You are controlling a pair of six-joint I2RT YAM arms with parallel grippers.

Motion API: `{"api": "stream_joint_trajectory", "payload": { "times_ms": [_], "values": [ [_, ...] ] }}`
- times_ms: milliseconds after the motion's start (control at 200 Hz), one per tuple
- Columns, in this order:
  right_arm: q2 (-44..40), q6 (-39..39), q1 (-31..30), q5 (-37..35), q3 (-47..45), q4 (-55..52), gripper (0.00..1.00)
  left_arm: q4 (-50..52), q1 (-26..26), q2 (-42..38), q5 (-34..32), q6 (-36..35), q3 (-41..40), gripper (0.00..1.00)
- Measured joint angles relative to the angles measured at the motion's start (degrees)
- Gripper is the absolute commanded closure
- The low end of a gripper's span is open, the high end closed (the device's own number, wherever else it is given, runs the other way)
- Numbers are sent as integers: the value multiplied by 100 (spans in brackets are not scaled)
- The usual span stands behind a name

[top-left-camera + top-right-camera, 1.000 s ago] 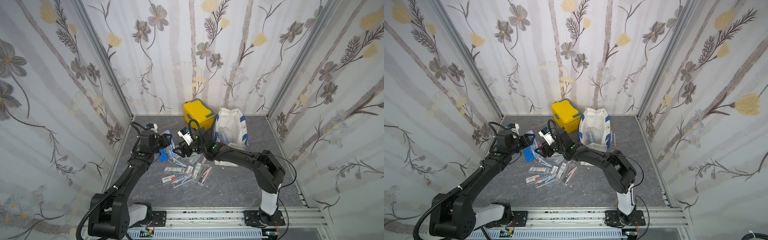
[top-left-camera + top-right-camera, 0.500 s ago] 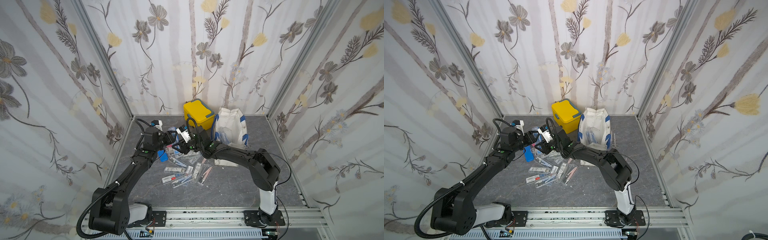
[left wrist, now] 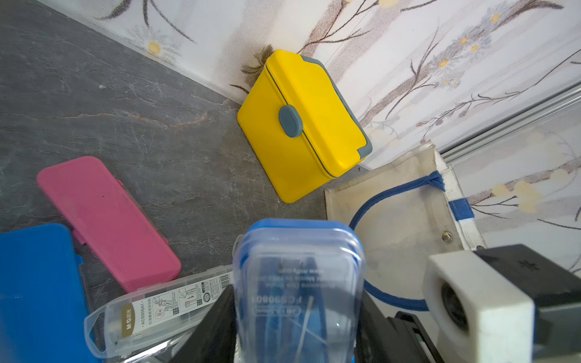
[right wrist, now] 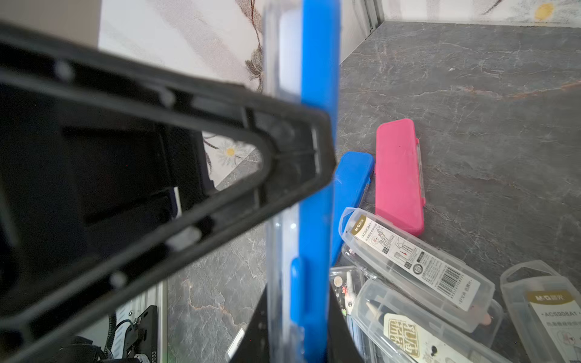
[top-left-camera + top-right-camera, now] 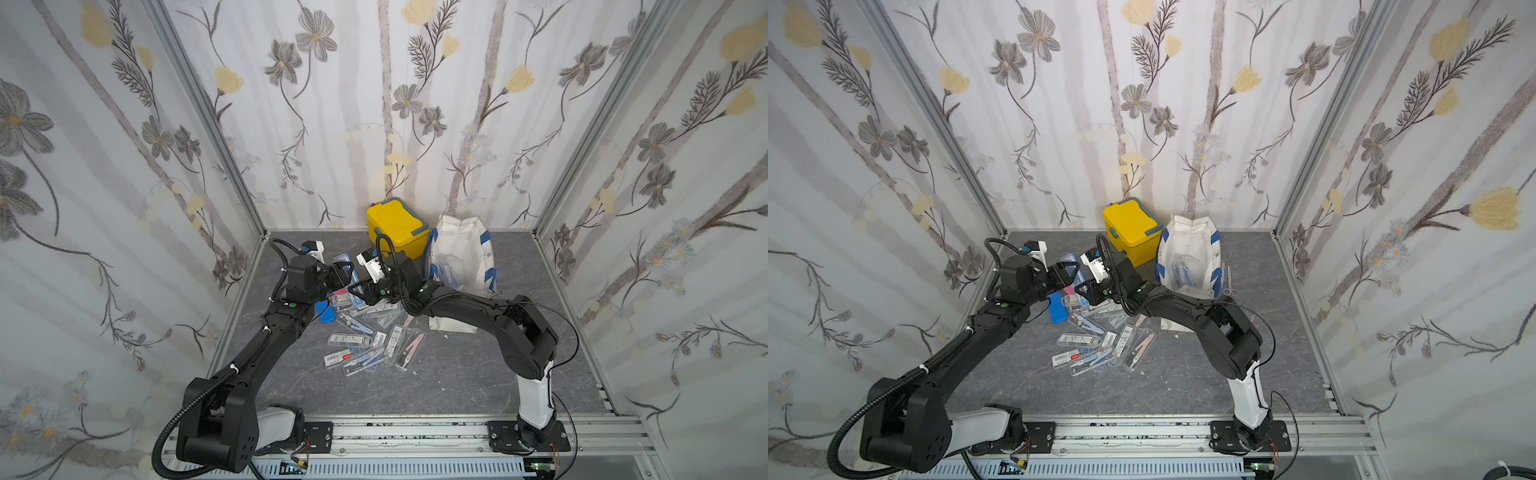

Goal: Put the compass set into the canvas bag
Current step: Pick up the compass set at the center of the board, then place the compass set in the canvas bag.

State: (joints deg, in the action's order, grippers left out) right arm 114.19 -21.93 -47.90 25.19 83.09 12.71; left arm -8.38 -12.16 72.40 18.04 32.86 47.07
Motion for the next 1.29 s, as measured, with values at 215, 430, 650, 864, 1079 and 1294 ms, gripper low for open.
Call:
{"api": "stream_joint_trajectory", "payload": {
  "times_ms": [215,430,650,864,1079,1294],
  "values": [
    [11,11,-7,282,35,125,89,-72,-15,-37,83,31,-2,0],
    [-17,214,42,151,157,31,89,-164,-7,-787,-348,37,-140,0],
    [-295,442,345,-179,271,-455,89,-461,-11,-1360,-625,76,-278,0],
    [-892,669,752,-675,385,-994,89,-704,-11,-1373,-562,118,-546,0],
    [-1622,809,1331,-1377,304,-1510,88,-914,-11,-1246,-444,162,-697,0],
    [-2256,855,1930,-1840,-35,-1818,87,-1047,-11,-966,-378,168,-706,0]
  ]
}}
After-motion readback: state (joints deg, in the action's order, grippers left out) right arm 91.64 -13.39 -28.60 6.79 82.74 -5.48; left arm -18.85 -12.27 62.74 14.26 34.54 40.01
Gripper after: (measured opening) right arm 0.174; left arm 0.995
